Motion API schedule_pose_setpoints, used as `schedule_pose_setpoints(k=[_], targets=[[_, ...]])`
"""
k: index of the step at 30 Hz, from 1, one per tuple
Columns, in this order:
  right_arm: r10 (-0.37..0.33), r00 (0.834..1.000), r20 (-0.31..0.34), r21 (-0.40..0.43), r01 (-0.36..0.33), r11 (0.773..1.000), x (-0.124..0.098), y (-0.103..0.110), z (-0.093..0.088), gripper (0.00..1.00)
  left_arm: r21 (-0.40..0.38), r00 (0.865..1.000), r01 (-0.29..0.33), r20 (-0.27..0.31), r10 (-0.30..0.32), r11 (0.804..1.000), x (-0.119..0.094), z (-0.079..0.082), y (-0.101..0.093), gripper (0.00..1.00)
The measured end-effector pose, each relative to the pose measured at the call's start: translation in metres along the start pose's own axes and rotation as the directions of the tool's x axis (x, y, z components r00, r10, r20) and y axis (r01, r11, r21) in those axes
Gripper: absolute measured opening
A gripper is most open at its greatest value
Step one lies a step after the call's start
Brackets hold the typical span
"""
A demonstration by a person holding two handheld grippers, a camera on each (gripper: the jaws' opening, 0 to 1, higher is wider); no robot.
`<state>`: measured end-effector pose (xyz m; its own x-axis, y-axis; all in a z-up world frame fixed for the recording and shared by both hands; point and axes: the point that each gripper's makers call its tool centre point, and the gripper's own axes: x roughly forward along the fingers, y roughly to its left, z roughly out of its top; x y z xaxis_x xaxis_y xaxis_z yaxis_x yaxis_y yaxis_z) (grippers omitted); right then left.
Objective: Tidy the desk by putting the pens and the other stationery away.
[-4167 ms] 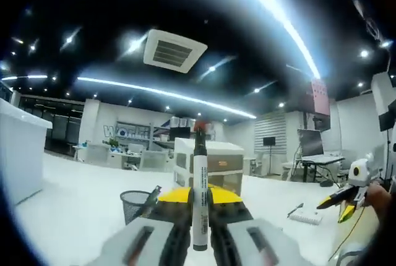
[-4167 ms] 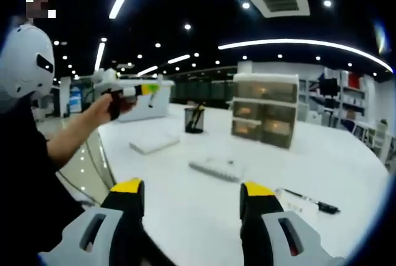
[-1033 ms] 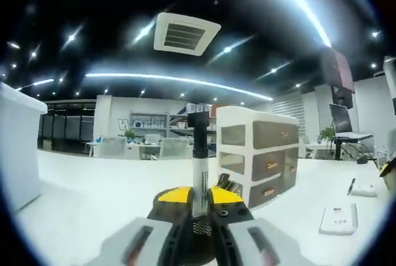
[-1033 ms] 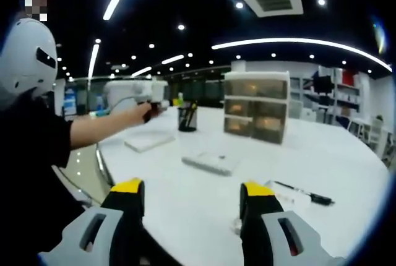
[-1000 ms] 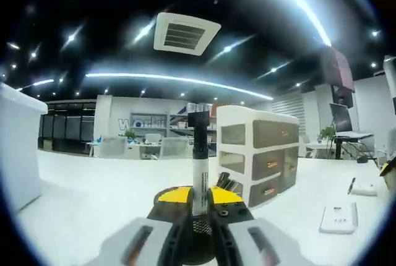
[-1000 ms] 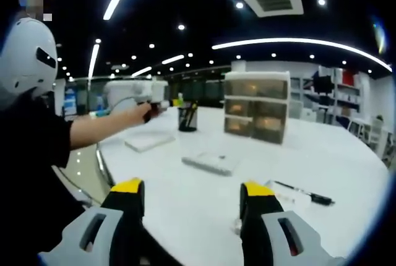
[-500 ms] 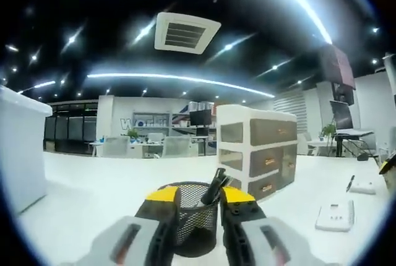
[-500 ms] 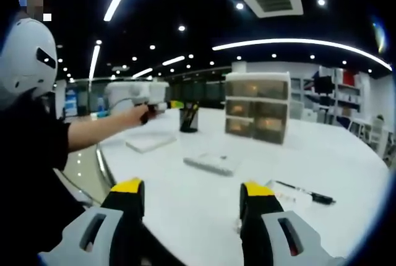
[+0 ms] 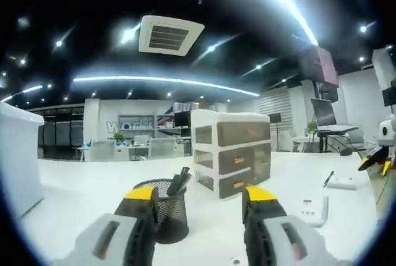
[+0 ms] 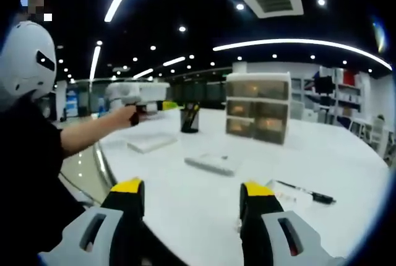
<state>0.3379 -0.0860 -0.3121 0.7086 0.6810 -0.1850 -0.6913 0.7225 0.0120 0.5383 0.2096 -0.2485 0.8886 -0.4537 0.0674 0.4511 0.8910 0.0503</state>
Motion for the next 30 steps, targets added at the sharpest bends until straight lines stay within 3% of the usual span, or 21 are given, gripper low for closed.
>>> schedule_pose_setpoints(k=[9, 16, 30], targets=[[-0.002, 1.000, -0.001, 0.001, 0.002, 1.000, -0.001, 0.000, 0.000, 0.59, -0.041, 0.998, 0.060, -0.005, -0.060, 0.997, -0.033, -0.004, -0.027, 0.60], [0.001, 1.000, -0.006, -0.003, -0.001, 1.000, 0.001, -0.001, 0.001, 0.59, -0.051, 0.995, 0.100, -0.003, -0.101, 0.994, -0.045, -0.005, -0.038, 0.62], [-0.034, 0.999, -0.037, -0.023, 0.033, 0.999, -0.003, -0.016, 0.002, 0.59, -0.078, 0.976, 0.202, -0.060, -0.207, 0.976, -0.091, -0.021, -0.073, 0.66]])
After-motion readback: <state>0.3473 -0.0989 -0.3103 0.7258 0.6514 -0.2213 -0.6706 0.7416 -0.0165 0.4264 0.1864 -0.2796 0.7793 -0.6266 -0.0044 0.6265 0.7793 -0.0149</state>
